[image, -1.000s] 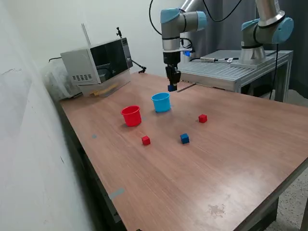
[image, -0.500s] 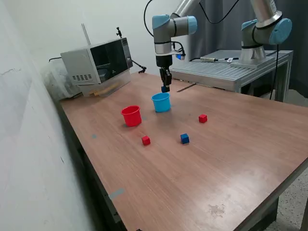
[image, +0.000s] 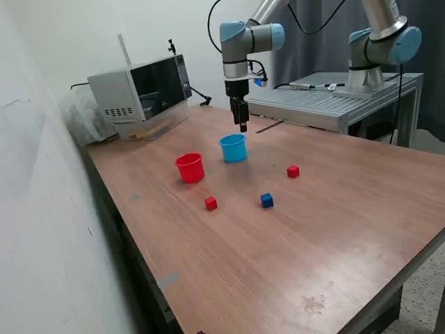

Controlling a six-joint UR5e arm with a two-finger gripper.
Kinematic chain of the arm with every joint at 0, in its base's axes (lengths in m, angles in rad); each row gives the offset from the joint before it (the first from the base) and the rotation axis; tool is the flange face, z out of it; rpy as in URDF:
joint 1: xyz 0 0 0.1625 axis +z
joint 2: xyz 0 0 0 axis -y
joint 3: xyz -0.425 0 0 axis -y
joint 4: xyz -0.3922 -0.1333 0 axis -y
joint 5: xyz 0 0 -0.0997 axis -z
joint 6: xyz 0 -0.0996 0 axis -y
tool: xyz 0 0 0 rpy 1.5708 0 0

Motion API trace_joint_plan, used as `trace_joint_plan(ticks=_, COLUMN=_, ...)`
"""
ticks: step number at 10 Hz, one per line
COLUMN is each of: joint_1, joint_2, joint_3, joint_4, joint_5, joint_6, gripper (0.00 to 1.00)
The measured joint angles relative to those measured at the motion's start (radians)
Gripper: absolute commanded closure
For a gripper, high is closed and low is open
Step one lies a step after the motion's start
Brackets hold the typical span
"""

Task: Place red objects in the red bin, and blue objects in the blue bin.

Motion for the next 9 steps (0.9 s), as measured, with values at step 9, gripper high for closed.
trace_joint_plan(ticks=9, joint_1=0.278, joint_2=-0.390, joint_3=0.003, joint_4=0.303, joint_5=-0.002, joint_6=-0.068, gripper=0.00)
